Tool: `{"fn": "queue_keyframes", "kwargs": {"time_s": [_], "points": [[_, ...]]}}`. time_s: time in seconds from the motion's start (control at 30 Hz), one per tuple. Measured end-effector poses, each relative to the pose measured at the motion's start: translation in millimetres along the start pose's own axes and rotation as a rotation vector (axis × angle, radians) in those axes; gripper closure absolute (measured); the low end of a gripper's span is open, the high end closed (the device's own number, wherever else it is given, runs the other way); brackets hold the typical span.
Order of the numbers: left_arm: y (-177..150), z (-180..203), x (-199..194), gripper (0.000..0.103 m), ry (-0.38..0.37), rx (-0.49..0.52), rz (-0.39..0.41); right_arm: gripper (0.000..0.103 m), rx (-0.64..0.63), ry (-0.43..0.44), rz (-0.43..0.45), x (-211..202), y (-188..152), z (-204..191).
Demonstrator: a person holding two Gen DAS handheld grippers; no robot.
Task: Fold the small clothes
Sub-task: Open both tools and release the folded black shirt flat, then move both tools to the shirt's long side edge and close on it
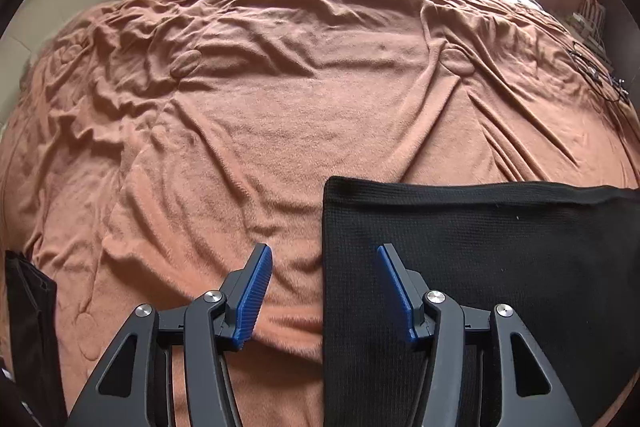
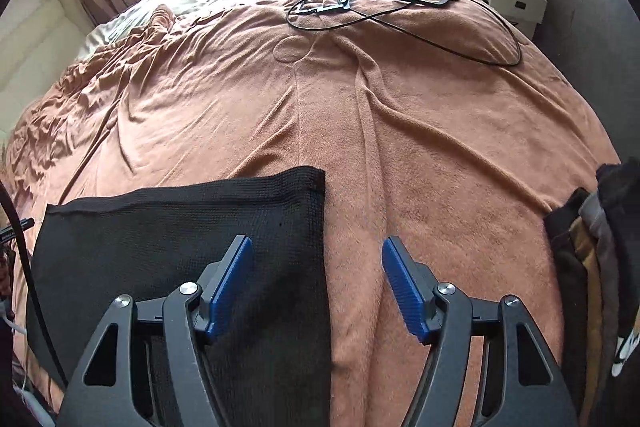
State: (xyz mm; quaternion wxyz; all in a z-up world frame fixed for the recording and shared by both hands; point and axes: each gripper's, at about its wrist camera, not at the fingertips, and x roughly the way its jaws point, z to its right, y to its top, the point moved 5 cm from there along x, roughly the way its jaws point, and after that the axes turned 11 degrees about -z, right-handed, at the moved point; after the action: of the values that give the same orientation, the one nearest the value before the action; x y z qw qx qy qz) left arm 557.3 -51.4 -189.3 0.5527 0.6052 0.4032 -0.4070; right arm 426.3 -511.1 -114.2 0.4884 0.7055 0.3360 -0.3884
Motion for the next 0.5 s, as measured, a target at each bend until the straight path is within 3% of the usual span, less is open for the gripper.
{"fn": "queue_keyframes", "kwargs": {"time_s": [0.17, 0.27, 0.5], "points": [[-28, -1, -22, 0.045, -0.036, -0.004, 0.012, 0.037, 0.04, 0.038, 0.009, -26, -38, 10], [-47, -3, -33, 0.035, -0.066, -0.015, 0.016, 0.037, 0.055, 0.077, 0.013, -40, -62, 13], [-94, -7, -56, 0.031, -0.12, -0.047, 0.027, 0.036, 0.095, 0.129, 0.009, -63, -111, 21]]}}
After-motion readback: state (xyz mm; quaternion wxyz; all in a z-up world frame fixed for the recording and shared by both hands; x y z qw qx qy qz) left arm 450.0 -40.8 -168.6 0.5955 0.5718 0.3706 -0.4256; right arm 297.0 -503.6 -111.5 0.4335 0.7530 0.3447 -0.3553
